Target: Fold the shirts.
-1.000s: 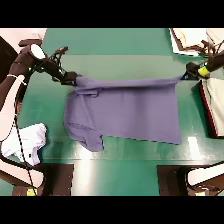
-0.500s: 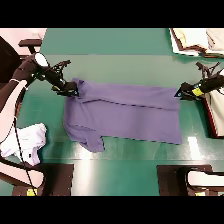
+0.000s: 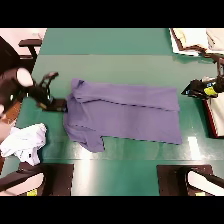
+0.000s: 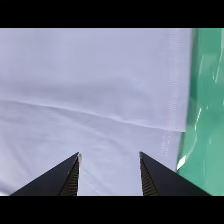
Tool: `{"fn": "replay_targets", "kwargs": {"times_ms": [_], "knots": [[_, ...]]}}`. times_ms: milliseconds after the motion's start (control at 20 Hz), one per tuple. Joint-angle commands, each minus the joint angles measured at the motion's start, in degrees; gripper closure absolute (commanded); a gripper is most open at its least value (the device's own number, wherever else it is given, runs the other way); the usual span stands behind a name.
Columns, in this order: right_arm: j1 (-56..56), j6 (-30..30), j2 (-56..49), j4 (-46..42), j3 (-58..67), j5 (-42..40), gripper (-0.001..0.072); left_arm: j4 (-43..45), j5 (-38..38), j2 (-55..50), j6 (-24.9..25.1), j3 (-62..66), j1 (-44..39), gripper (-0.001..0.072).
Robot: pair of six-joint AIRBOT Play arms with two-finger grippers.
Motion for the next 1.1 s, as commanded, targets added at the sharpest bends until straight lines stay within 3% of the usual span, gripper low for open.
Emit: {"fn": "replay_targets", "kwargs": {"times_ms": [0,300,500,550,600,650,850,1000,1050], "knots": [[1.49,0.02,3.65,-0.02,-0.09,-0.11,0.0283,-2.19,4.11,10.47,-3.8,-17.09,0.02,0.0157],[4.31,0.02,3.74,-0.02,-0.09,-0.33,0.0283,-13.9,14.16,13.75,-4.04,-27.08,0.02,0.0157],[4.31,0.02,3.74,-0.02,-0.09,-0.24,0.0283,-17.35,16.13,13.73,-3.56,-28.22,0.02,0.0159],[4.31,0.02,3.74,-0.02,-0.09,-0.2,0.0283,-17.44,16.31,13.75,-3.43,-28.17,0.02,0.0303],[4.31,0.02,3.74,-0.07,-0.09,0.13,0.0283,-17.53,16.33,13.75,-3.41,-28.15,0.02,0.0532],[4.07,-0.02,3.74,-0.26,-0.09,0.7,0.0283,-17.53,16.35,13.75,-3.41,-28.17,0.02,0.0664],[-1.73,-1.62,4.48,-0.7,-2.21,6.51,0.0283,-16.68,13.44,15.45,-2.51,-25.77,0.02,0.0683],[-11.08,-1.68,7.98,-3.52,-13.53,7.13,0.0277,-13.99,10.29,21.09,-3.15,-22.18,0.02,0.0683],[-14.56,-1.73,9.16,-5.27,-18.56,6.97,0.021,-13.99,9.33,22.08,-3.15,-21.27,0.02,0.0683]]}}
